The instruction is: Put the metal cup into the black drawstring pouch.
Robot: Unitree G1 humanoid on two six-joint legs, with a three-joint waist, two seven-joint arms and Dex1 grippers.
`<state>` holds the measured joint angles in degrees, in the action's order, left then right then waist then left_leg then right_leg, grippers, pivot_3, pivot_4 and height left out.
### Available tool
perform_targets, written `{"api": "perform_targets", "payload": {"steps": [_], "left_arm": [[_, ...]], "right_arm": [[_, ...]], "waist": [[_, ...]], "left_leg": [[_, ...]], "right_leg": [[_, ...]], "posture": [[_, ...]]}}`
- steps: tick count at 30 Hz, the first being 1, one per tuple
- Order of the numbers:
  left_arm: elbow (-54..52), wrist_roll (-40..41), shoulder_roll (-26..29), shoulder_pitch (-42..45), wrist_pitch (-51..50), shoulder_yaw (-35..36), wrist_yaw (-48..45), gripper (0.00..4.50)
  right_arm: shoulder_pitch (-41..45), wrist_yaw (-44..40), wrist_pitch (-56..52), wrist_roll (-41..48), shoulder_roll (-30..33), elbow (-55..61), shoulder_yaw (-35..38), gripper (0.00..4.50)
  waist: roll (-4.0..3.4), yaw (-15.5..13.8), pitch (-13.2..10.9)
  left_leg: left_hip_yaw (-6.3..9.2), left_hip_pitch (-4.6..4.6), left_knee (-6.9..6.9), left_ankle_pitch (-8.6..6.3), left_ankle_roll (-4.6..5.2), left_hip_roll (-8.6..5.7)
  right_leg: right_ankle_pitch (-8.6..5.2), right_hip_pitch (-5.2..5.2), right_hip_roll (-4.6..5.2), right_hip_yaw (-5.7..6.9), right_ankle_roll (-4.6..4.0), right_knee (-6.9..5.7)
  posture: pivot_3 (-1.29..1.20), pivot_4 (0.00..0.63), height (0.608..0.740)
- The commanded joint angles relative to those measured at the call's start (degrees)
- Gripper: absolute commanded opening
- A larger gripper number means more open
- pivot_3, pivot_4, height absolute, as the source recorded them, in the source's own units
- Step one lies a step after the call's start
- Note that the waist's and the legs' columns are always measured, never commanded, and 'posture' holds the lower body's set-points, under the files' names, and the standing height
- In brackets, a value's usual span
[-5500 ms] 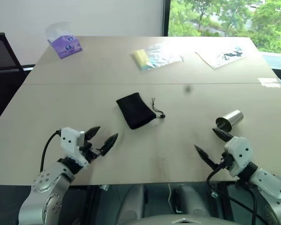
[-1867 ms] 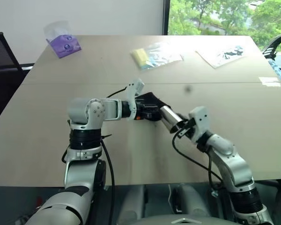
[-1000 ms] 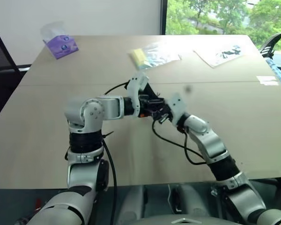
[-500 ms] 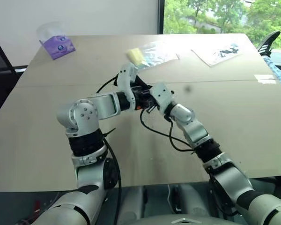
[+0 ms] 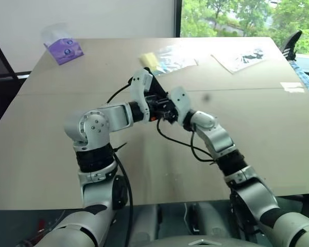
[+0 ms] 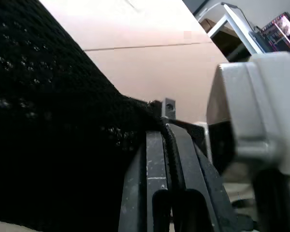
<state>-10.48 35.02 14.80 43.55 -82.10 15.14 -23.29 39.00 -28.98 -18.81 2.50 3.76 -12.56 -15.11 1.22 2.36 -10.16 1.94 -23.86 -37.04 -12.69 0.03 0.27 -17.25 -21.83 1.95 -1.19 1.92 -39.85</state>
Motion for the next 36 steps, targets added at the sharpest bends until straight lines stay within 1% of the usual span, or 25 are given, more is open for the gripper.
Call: {"api": "perform_targets", "payload": {"steps": [1, 4, 5, 6, 8, 10, 14, 18, 21, 23, 26, 28, 33, 36], "left_arm": [[1.4, -0.5, 2.4, -0.6, 5.1, -1.3, -1.8, 0.00], [3.2, -0.4, 3.8, -1.0, 7.8, -1.8, -2.9, 0.00], [3.4, -0.2, 4.1, -1.0, 8.2, -1.9, -3.1, 0.00], [3.6, -0.2, 4.6, -1.1, 9.0, -2.2, -3.3, 0.00], [4.9, 0.0, 5.4, -1.2, 11.8, -1.1, -4.5, 0.00], [6.1, -0.1, 6.6, -1.0, 13.0, -0.6, -5.3, 0.00], [7.3, 0.3, 9.1, -0.9, 14.0, -1.4, -7.1, 0.00], [8.7, -0.6, 11.7, -0.8, 15.3, -2.6, -8.7, 0.00], [9.1, -1.0, 12.6, -0.8, 16.2, -3.8, -9.3, 0.00], [8.9, -1.0, 12.9, -1.1, 16.6, -4.3, -9.4, 0.00], [8.4, -0.5, 12.9, -1.3, 16.3, -4.2, -9.1, 0.00], [8.0, -0.1, 12.7, -1.8, 16.0, -3.6, -8.7, 0.00], [7.2, 0.2, 12.6, -2.4, 15.7, -3.6, -8.5, 0.00], [7.2, 0.3, 12.4, -2.3, 15.8, -3.5, -8.3, 0.00]], "right_arm": [[-0.2, -1.9, -5.5, 2.1, 2.3, 11.3, 1.6, 3.61], [-2.0, -5.2, -11.0, 4.8, 6.6, 20.5, 2.2, 4.29], [-2.4, -5.4, -12.1, 5.3, 7.3, 22.4, 2.2, 4.43], [-2.6, -4.5, -13.6, 5.8, 7.3, 24.0, 2.9, 4.43], [-4.9, -5.3, -18.3, 10.0, 9.0, 30.9, 5.9, 4.43], [-7.0, -5.9, -20.3, 11.2, 11.3, 34.8, 7.4, 4.43], [-9.6, -4.6, -21.0, 11.2, 14.1, 36.1, 7.9, 4.43], [-10.8, -2.9, -22.0, 11.5, 13.5, 36.1, 7.5, 4.43], [-12.4, -3.5, -22.5, 9.7, 15.5, 35.8, 3.5, 4.43], [-13.9, -4.1, -20.4, 6.1, 18.9, 35.4, -0.1, 4.43], [-16.0, -3.9, -17.6, 2.4, 22.9, 35.6, -2.4, 4.43], [-17.5, -3.4, -16.5, 1.3, 24.3, 36.2, -1.9, 4.43], [-18.7, -3.1, -15.8, 1.9, 26.1, 38.3, 1.8, 4.43], [-19.9, -4.3, -14.9, 1.2, 29.8, 40.2, 4.2, 4.43]], "waist": [[0.00, 0.0, 0.0], [0.00, -0.3, 0.0], [0.00, -0.4, 0.0], [0.00, -0.4, 0.0], [0.00, -0.4, 0.0], [0.00, -0.5, 0.0], [0.00, -0.5, 0.0], [0.00, -0.2, 0.0], [0.00, -0.3, 0.0], [0.00, -0.5, 0.0], [0.01, -0.9, 0.0], [0.02, -1.0, 0.0], [0.02, -0.9, 0.0], [0.03, -1.4, 0.0]], "left_leg": [[0.00, 0.00, 0.00, 0.00, 0.00, 0.00], [0.03, 0.00, 0.00, 0.00, 0.01, 0.00], [0.04, -0.01, 0.00, 0.00, 0.01, 0.00], [0.03, -0.01, 0.00, -0.01, 0.02, -0.01], [0.03, -0.01, -0.01, -0.01, 0.02, -0.02], [0.05, -0.02, 0.02, -0.01, 0.02, -0.01], [0.03, -0.02, 0.02, -0.03, 0.06, -0.02], [0.03, 0.01, 0.04, -0.04, 0.08, 0.00], [0.02, 0.00, 0.05, -0.03, 0.08, -0.01], [0.02, 0.00, 0.04, -0.03, 0.08, -0.02], [0.04, -0.03, 0.03, -0.05, 0.12, -0.05], [0.03, -0.03, 0.02, -0.06, 0.15, -0.05], [0.04, -0.01, 0.01, -0.06, 0.13, 0.00], [0.03, -0.02, 0.00, -0.06, 0.13, -0.01]], "right_leg": [[0.00, 0.00, 0.00, 0.00, 0.00, 0.00], [0.00, 0.00, 0.02, 0.02, 0.00, 0.00], [0.00, 0.01, 0.03, 0.02, 0.00, 0.02], [0.00, 0.01, 0.03, 0.02, 0.00, 0.03], [0.00, 0.02, 0.03, 0.05, 0.00, 0.03], [-0.01, 0.02, 0.04, 0.03, -0.01, 0.03], [-0.01, 0.02, 0.05, 0.04, -0.01, 0.07], [-0.01, 0.02, 0.01, 0.04, -0.01, 0.03], [-0.01, 0.01, 0.01, 0.04, -0.01, 0.04], [-0.01, 0.02, 0.01, 0.04, -0.01, 0.06], [-0.02, 0.03, 0.00, 0.07, 0.00, 0.07], [-0.02, 0.03, 0.00, 0.07, 0.00, 0.07], [-0.02, 0.03, -0.01, 0.07, 0.00, 0.05], [-0.02, 0.03, 0.00, 0.07, 0.00, 0.06]], "posture": [[0.00, 0.150, 0.740], [0.00, 0.150, 0.740], [0.00, 0.150, 0.740], [0.00, 0.150, 0.740], [0.00, 0.150, 0.740], [0.00, 0.150, 0.740], [0.00, 0.150, 0.740], [0.00, 0.150, 0.740], [0.00, 0.150, 0.740], [0.00, 0.150, 0.740], [0.00, 0.150, 0.740], [0.00, 0.150, 0.740], [0.00, 0.150, 0.740], [0.00, 0.150, 0.740]]}}
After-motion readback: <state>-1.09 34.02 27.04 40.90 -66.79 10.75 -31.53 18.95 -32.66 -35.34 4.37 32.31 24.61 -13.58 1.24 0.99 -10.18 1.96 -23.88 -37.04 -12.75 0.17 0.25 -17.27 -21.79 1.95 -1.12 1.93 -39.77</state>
